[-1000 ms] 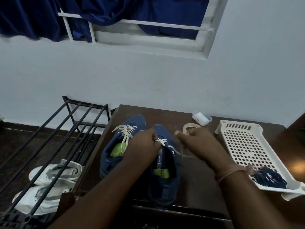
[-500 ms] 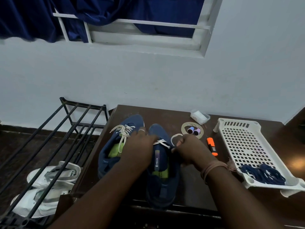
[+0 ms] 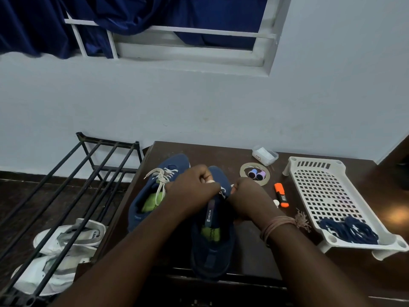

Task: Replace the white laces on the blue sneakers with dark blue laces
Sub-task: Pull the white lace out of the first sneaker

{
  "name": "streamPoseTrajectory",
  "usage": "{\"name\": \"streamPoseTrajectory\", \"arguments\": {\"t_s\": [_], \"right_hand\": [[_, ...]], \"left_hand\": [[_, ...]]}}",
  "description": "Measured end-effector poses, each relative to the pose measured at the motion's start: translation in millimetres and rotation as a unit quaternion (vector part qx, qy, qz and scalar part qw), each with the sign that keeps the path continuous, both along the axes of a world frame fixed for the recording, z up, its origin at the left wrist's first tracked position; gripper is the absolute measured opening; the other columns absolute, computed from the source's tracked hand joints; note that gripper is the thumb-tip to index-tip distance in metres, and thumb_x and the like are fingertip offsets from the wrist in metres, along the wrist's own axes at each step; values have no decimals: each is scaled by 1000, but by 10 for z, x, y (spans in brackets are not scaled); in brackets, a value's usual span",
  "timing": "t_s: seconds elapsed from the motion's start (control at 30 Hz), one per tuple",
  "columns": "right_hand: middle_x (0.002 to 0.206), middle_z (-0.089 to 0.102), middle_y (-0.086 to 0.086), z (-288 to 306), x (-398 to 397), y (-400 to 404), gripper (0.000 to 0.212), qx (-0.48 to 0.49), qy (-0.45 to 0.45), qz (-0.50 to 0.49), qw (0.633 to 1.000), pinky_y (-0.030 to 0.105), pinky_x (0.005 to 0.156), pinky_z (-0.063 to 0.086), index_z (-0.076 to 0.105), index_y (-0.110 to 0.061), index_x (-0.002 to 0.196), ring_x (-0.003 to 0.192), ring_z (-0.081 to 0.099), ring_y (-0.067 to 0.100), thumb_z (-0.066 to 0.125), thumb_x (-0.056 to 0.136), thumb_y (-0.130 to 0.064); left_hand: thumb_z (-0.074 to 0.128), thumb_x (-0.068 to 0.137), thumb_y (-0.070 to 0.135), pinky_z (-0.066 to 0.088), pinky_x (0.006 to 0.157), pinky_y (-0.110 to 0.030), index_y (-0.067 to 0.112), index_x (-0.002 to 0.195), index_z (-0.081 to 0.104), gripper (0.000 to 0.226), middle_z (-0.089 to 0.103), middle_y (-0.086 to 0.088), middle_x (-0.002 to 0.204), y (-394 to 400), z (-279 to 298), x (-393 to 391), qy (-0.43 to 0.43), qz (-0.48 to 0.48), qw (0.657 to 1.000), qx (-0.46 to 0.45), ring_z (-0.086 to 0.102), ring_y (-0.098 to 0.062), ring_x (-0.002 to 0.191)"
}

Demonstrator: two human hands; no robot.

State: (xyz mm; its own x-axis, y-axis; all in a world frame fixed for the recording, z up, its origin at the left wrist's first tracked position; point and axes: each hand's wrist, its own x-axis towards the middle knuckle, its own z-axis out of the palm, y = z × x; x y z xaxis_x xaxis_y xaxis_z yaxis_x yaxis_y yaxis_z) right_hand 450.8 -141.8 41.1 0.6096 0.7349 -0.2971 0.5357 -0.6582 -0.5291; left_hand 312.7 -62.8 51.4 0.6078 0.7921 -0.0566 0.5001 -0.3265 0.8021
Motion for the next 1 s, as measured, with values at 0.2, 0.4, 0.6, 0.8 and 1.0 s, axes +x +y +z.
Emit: {"name": "streamPoseTrajectory", "arguments": {"t_s": [0.2,0.4,0.6,0.8,1.0], "right_hand": [[91,58,10,-3,-23,2,15,1,-29,7,1000,32,68,49,56,-6,104,84,58,24,56,91,-13],[96,59,10,50,-10,-3,12,-23,-29,38,999,32,74,51,54,-8,102,92,62,26,58,93,-15],[95,62,11,19,-15,9,10,-12,-22,18,1000,33,70,51,54,-9,99,89,63,28,57,90,-13],[98,60,11,-17,-39,-4,11,-10,-32,24,999,30,67,48,52,-11,97,86,61,23,59,92,-17],[98,62,11,-7,-39,7,10,-6,-39,23,999,33,72,50,51,-11,95,91,62,27,59,91,-15]], "left_hand": [[62,84,61,25,87,-42,39,92,74,26,72,13,98,-8,-70,8,235,-20,949,210,62,-15,106],[55,93,38,57,76,-45,30,85,68,17,69,5,83,29,117,25,-202,90,975,22,64,-14,77],[55,98,35,38,55,-28,15,86,53,23,56,-1,69,116,192,-86,-106,103,986,-82,54,-10,54],[70,82,47,50,82,-34,28,111,70,34,72,2,102,22,-169,-51,185,-108,949,232,66,-18,98],[48,86,39,35,92,-39,22,72,50,23,55,2,78,-31,-115,-30,260,-65,893,362,60,-23,85]]}}
